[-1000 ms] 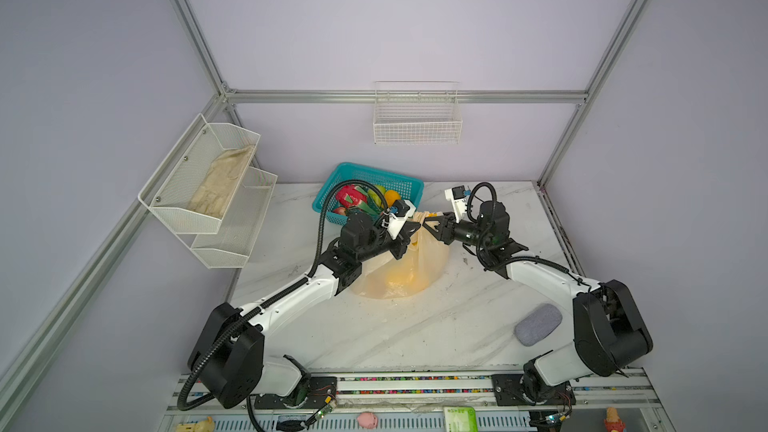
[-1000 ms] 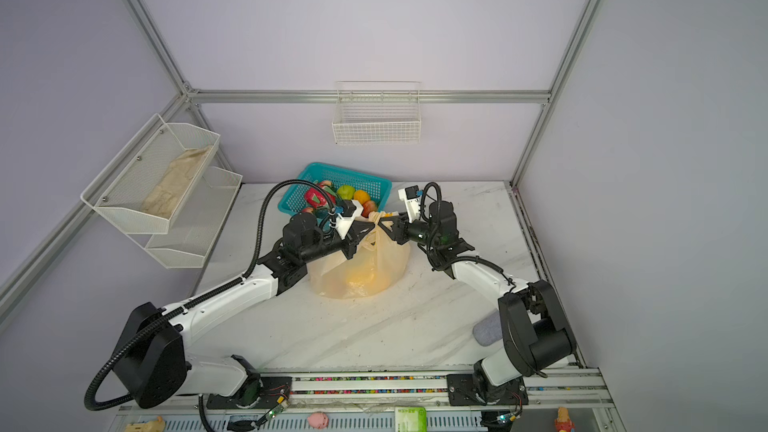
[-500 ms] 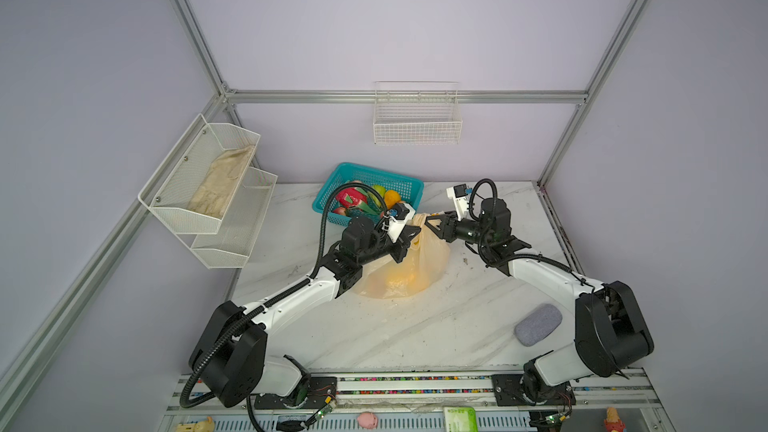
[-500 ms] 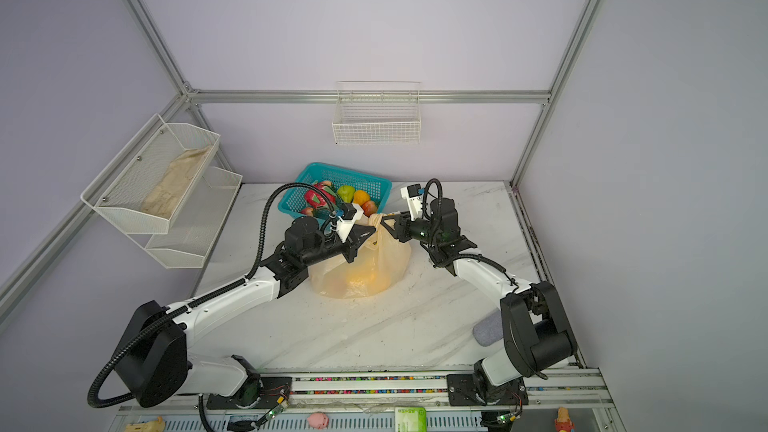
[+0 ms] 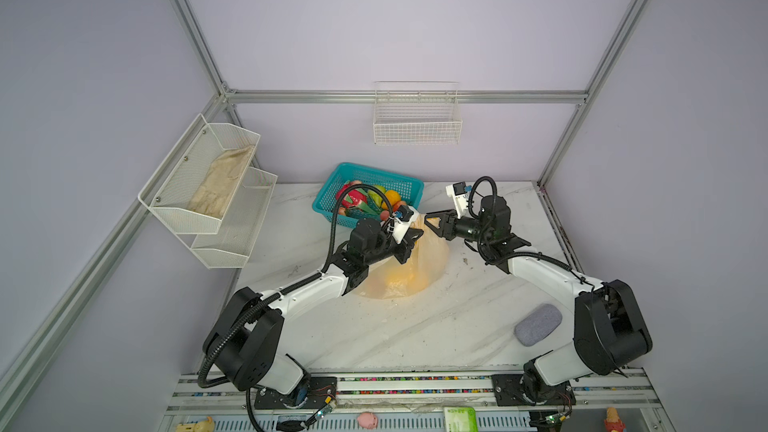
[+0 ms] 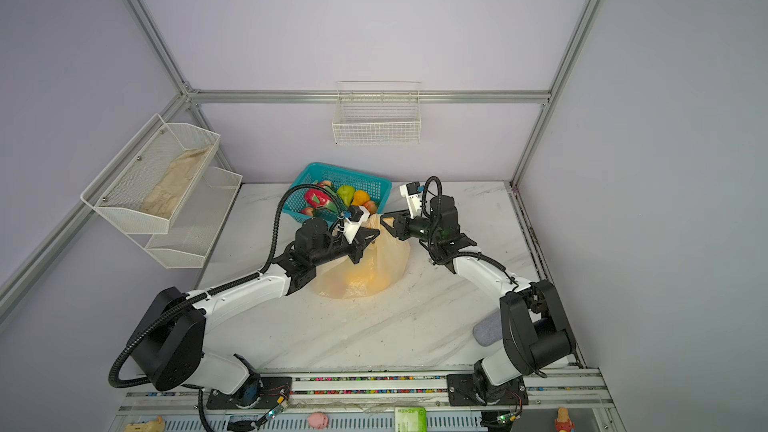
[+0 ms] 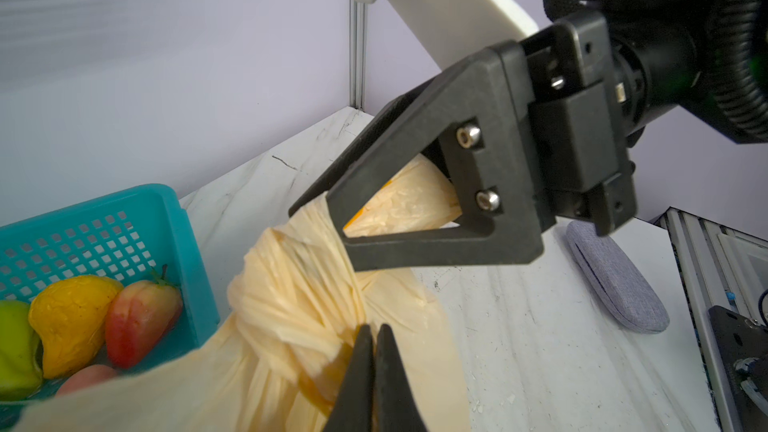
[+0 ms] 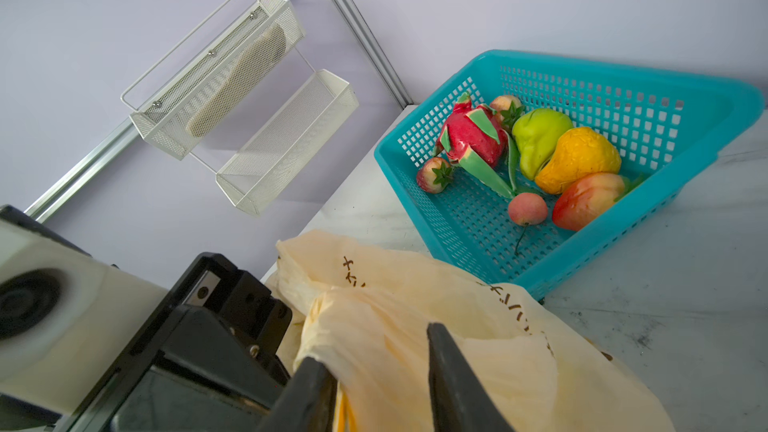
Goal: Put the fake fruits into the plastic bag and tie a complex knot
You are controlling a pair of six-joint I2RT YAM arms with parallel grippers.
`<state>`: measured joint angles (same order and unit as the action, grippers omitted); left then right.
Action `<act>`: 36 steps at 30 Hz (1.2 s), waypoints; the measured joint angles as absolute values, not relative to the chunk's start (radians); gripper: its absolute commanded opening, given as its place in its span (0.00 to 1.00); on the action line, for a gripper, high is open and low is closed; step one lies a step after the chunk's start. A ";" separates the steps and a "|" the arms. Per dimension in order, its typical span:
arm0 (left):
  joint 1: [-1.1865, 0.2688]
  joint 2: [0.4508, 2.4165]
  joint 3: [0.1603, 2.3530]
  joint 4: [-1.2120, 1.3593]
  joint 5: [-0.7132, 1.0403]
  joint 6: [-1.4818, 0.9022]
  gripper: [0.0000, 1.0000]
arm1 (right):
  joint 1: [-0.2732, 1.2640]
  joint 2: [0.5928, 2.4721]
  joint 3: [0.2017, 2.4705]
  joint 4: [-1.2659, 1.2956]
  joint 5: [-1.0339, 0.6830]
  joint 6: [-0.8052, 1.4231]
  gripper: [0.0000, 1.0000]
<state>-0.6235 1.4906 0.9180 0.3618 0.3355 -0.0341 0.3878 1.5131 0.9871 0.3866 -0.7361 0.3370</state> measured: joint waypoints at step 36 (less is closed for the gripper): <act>-0.624 1.500 0.900 0.369 0.341 0.017 0.02 | 0.376 1.522 1.091 0.130 -0.769 0.125 0.77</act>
